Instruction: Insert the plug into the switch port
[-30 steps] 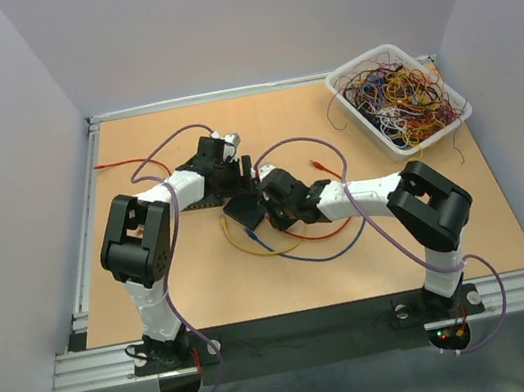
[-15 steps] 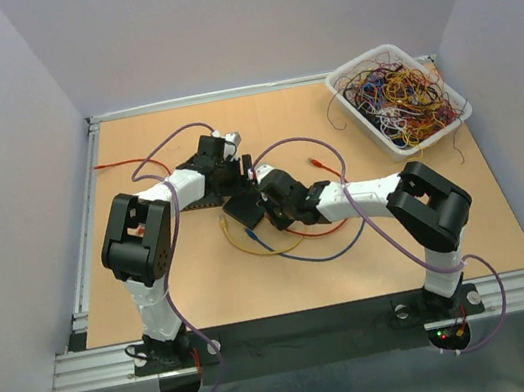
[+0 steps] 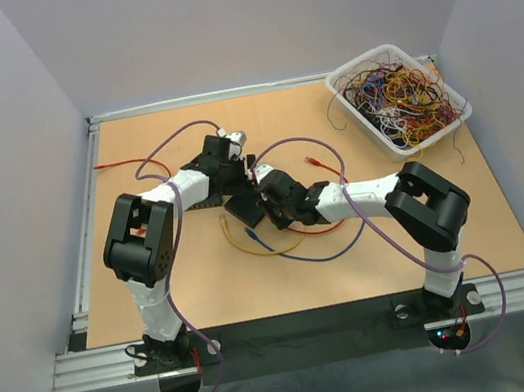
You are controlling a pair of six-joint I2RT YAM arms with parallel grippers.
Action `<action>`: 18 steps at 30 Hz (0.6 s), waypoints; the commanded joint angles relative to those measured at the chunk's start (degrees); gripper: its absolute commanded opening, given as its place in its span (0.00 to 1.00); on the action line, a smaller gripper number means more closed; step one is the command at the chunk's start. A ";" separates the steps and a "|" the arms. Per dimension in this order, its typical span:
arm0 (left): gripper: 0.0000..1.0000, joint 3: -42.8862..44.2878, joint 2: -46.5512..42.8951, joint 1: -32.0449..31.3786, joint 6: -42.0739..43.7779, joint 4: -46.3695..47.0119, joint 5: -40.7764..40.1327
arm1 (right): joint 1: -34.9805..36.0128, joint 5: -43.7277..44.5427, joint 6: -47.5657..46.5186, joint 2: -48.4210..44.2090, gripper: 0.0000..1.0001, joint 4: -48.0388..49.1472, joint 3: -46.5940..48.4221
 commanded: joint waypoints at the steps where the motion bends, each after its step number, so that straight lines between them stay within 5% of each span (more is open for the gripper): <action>1: 0.74 0.04 2.29 -4.73 1.34 -5.48 1.63 | 0.14 3.38 -0.89 0.57 0.01 7.52 0.43; 18: 0.74 -0.92 3.09 -6.06 -0.25 -7.24 3.37 | 0.14 7.15 1.39 0.40 0.00 7.79 -0.10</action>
